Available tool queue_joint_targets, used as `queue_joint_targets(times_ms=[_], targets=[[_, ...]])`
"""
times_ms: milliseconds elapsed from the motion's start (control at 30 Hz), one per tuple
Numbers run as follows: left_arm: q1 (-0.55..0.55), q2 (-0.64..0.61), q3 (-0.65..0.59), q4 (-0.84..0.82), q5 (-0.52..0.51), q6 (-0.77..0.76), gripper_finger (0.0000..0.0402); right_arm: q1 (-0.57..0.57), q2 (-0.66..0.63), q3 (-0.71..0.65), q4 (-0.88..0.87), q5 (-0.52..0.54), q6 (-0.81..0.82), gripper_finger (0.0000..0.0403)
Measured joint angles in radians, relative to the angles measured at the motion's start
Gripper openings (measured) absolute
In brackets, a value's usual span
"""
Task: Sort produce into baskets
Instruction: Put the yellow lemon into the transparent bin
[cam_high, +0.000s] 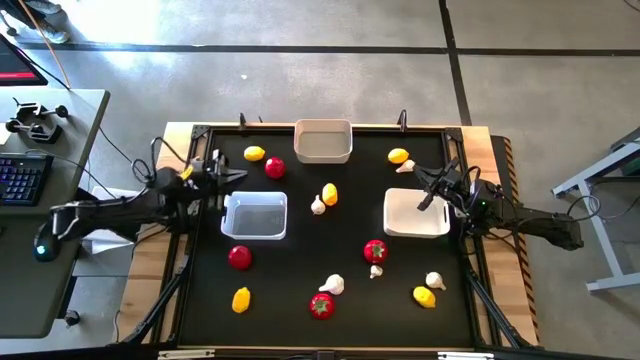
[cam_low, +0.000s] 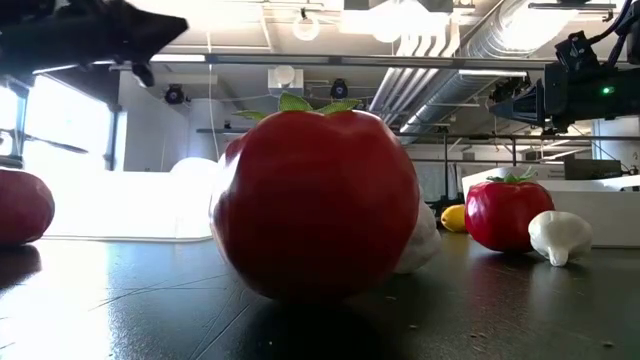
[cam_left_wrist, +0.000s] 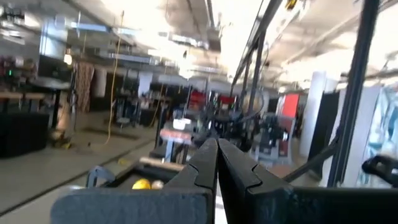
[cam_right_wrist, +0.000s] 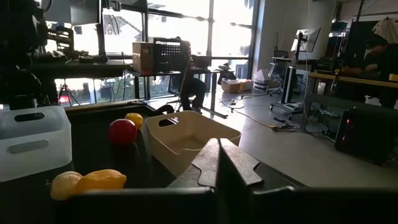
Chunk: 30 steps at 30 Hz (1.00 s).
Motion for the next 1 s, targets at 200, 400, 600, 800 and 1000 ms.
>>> queue_joint_targets(times_ms=[200,400,600,800,1000], targets=[[0.001,0.291,0.147,-0.011,0.003,0.048,0.0,0.0,0.0,0.0,0.0,0.0,0.0,0.0],[0.014,0.552,0.326,-0.101,0.068,0.127,0.0,0.0,0.0,0.0,0.0,0.0,0.0,0.0],[0.036,0.743,0.524,-0.328,0.24,0.194,0.0,0.0,0.0,0.0,0.0,0.0,0.0,0.0],[0.025,0.897,0.669,-0.571,0.285,0.3,0.0,0.0,0.0,0.0,0.0,0.0,0.0,0.0],[-0.028,1.022,0.722,-0.575,0.27,0.316,0.001,0.0,0.0,0.0,0.0,0.0,0.0,0.0]])
